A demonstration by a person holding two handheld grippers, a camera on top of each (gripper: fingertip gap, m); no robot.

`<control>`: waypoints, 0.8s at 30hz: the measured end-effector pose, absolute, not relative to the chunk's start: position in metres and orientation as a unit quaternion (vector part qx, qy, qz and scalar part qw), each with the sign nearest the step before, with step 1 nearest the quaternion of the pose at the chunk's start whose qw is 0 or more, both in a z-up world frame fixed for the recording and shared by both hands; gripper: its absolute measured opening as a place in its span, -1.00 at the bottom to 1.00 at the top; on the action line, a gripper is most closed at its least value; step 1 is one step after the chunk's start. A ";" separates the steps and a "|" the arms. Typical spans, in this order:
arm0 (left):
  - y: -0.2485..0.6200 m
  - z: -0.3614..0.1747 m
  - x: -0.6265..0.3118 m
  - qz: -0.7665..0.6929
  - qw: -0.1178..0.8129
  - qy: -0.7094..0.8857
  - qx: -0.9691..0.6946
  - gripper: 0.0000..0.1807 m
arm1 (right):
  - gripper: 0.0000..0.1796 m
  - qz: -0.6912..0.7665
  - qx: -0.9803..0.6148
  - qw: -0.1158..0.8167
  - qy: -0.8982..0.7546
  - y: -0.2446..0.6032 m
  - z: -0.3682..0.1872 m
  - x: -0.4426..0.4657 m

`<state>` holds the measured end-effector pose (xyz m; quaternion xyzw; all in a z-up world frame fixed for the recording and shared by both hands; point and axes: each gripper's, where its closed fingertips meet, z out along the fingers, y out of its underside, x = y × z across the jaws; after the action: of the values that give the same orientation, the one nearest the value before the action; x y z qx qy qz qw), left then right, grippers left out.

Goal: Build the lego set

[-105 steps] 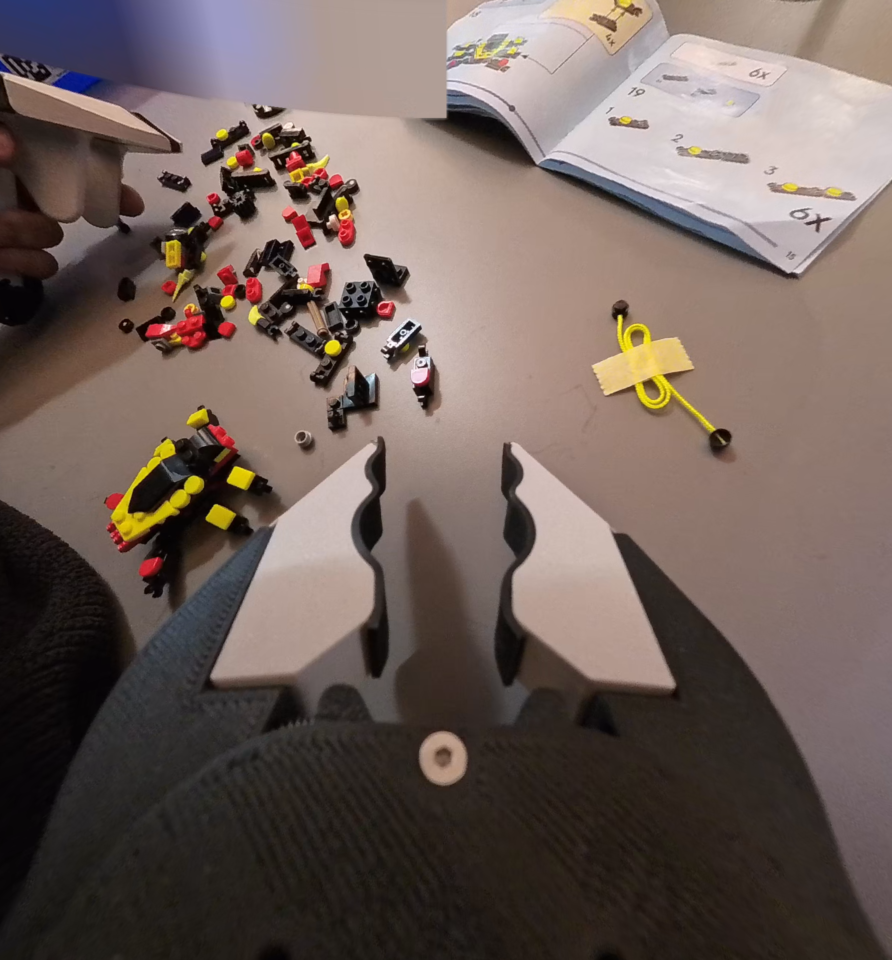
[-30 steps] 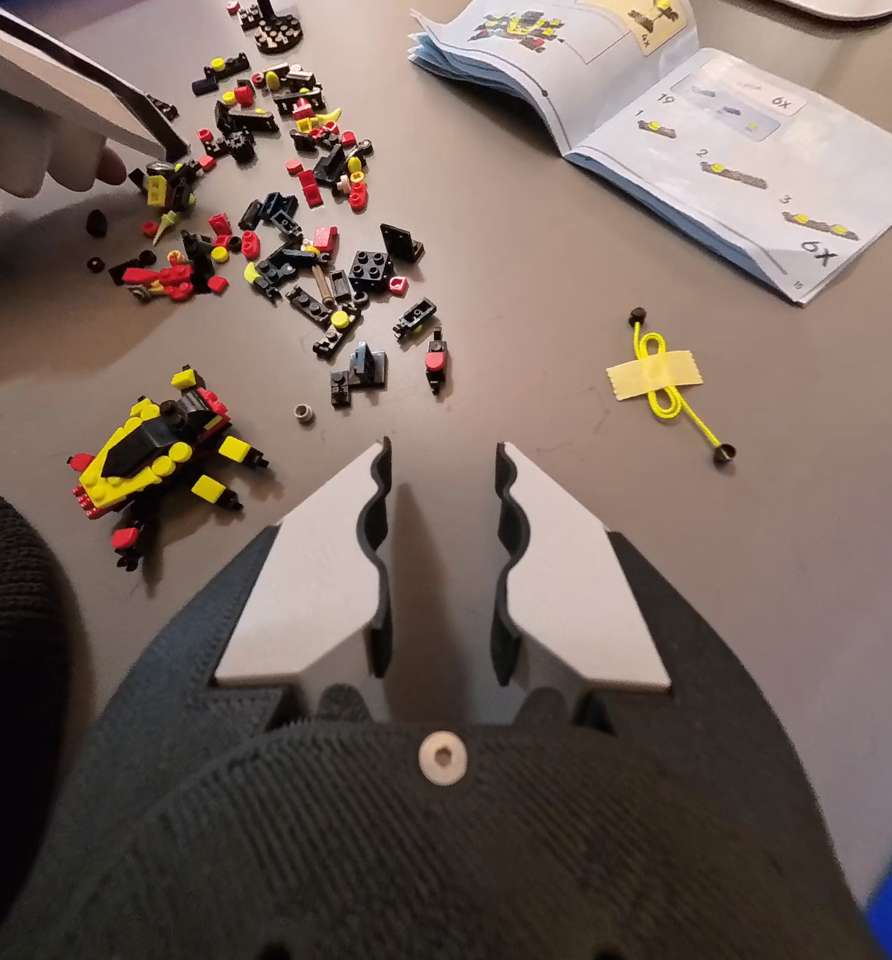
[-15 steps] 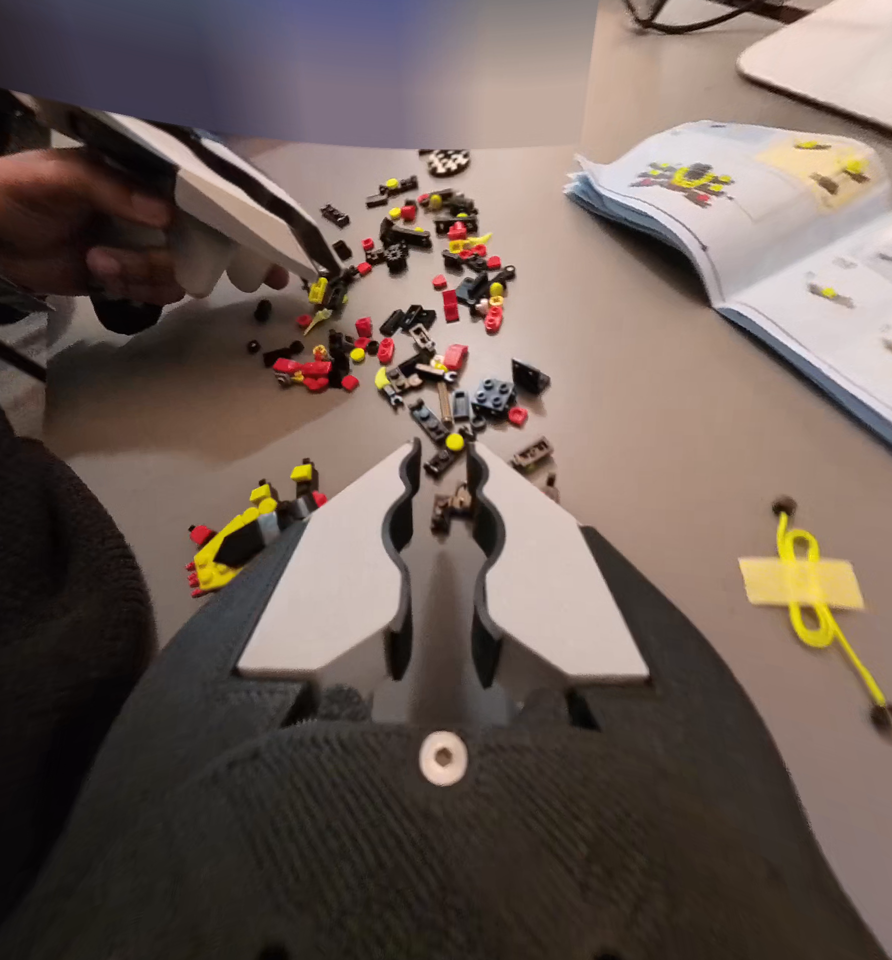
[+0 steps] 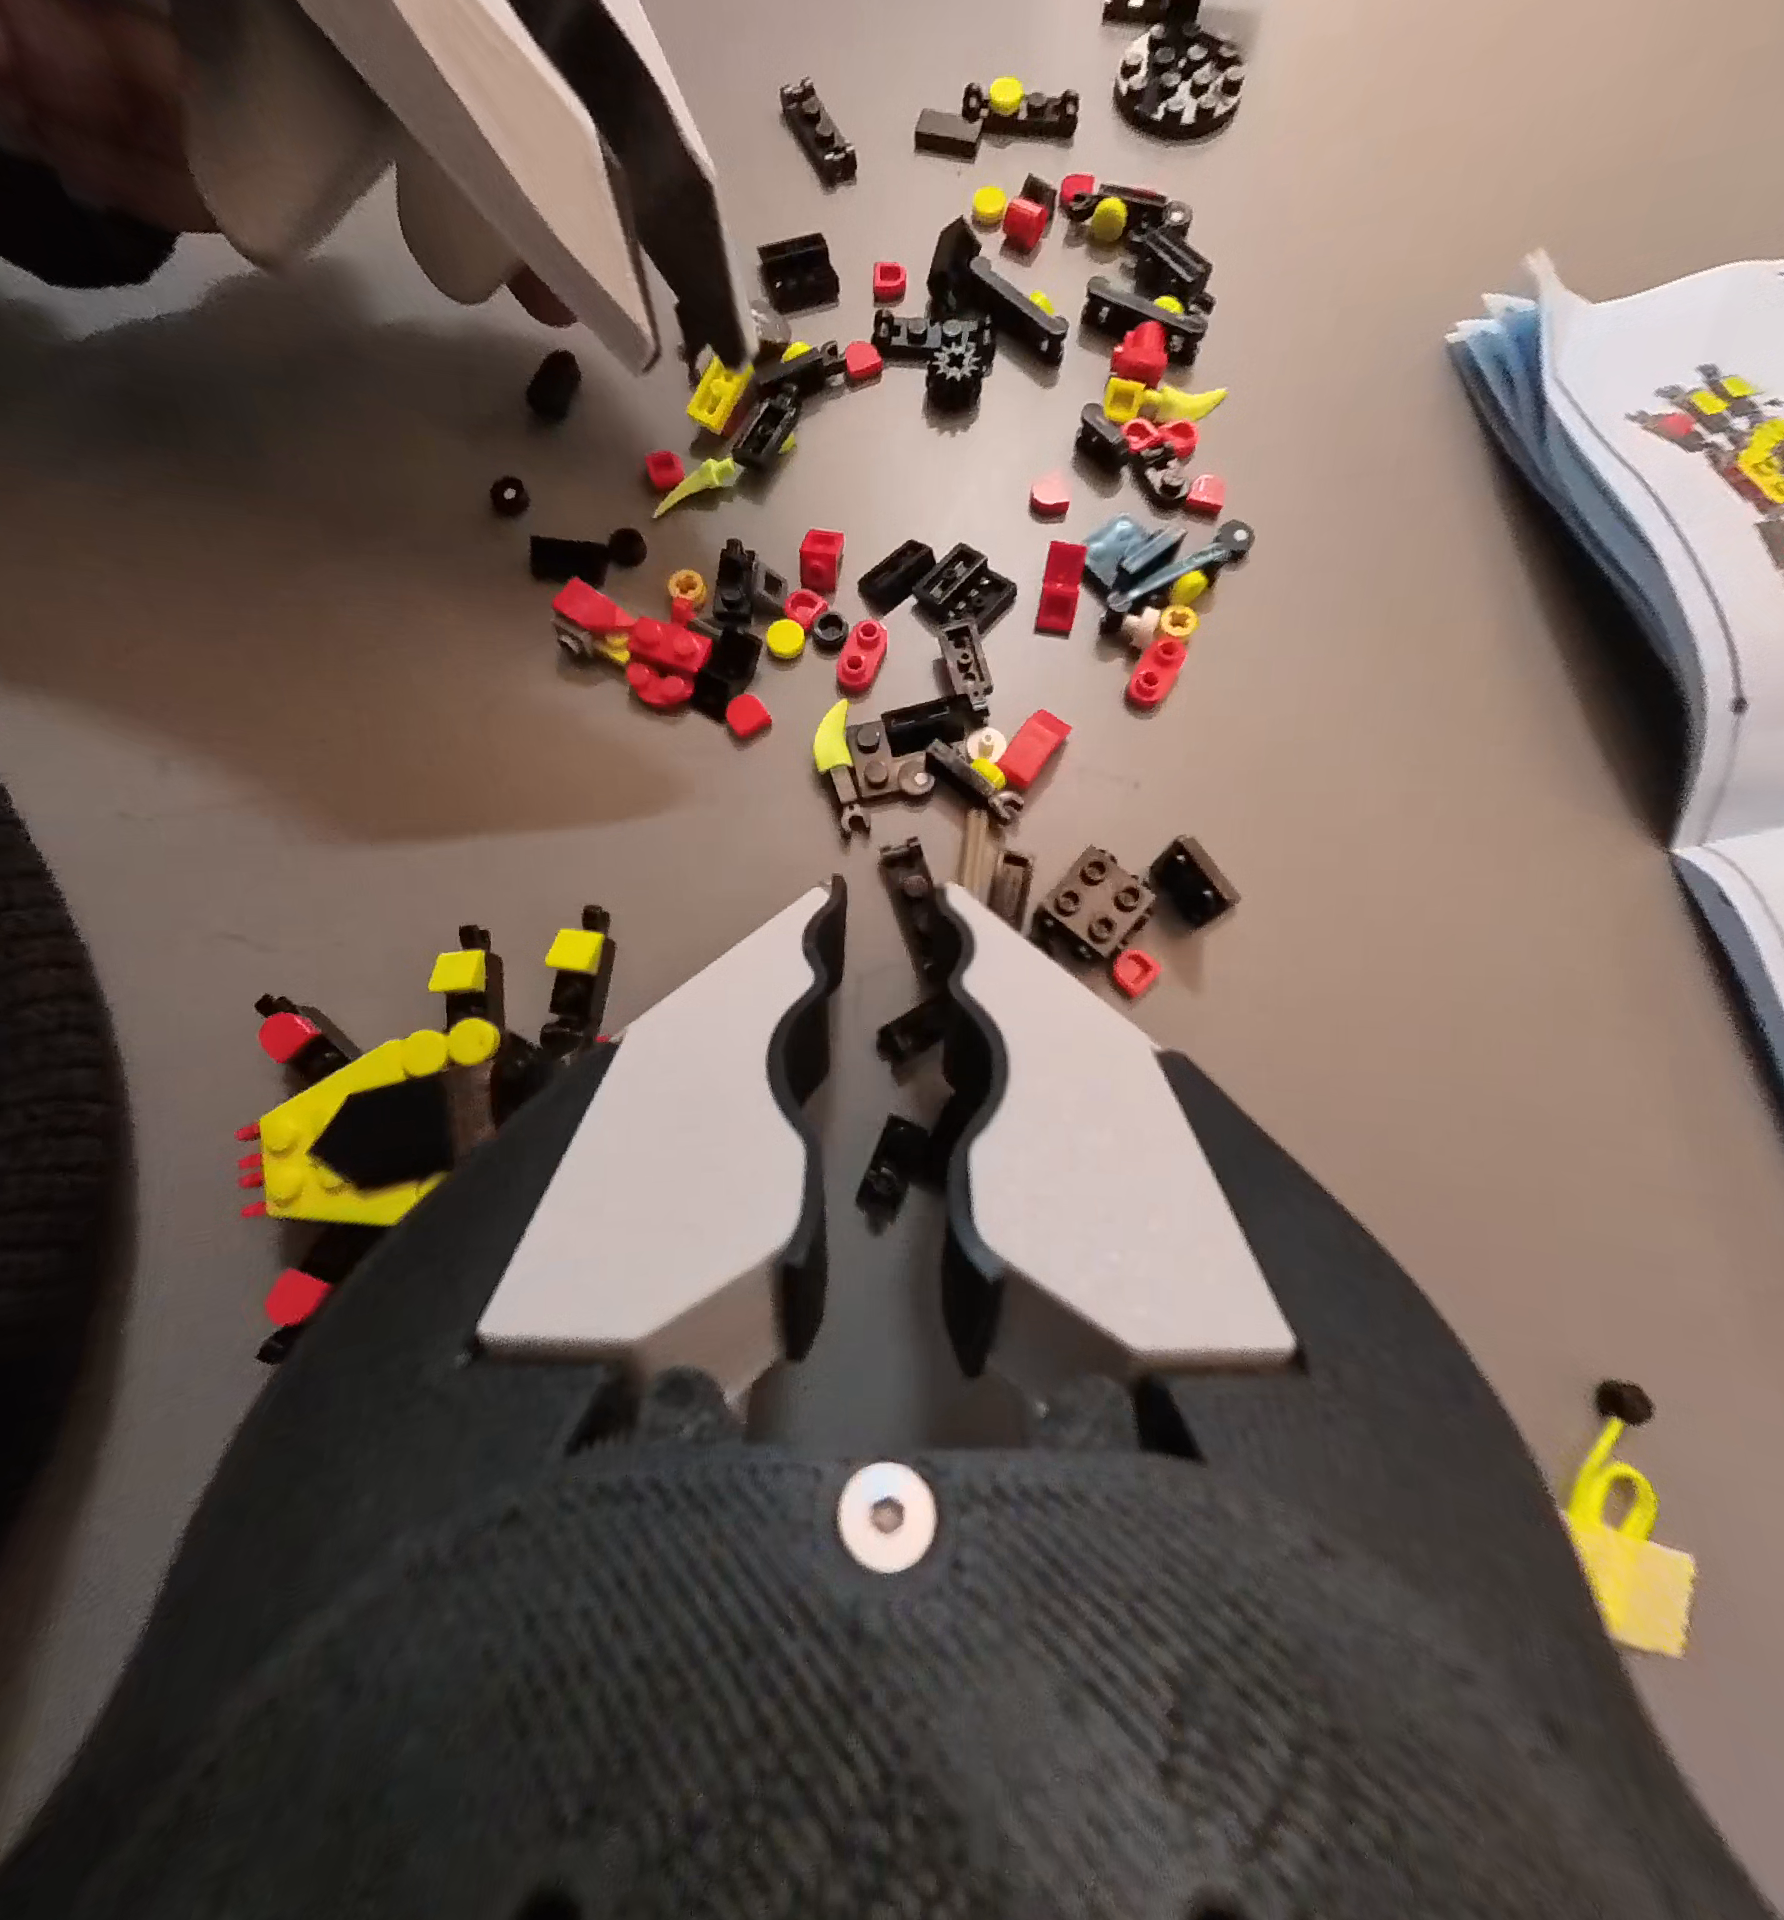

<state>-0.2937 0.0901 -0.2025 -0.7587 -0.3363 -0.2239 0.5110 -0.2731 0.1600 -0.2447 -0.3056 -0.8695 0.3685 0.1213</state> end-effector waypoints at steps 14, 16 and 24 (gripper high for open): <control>0.087 -0.195 -0.286 -0.208 0.516 -0.320 -0.767 -0.78 | -0.93 0.380 -0.318 0.130 -0.859 0.162 -0.227 -0.270; 0.088 -0.195 -0.283 -0.204 0.515 -0.313 -0.772 -0.78 | -0.93 0.390 -0.335 0.146 -0.845 0.171 -0.215 -0.267; 0.094 -0.197 -0.269 -0.191 0.506 -0.286 -0.791 -0.79 | -0.93 0.312 -0.462 0.226 -0.799 0.250 -0.218 -0.230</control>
<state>-0.2694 0.0940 -0.1968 -0.7911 -0.2861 -0.1913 0.5057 -0.2301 0.2498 -0.2181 -0.4620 -0.7987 0.3122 0.2264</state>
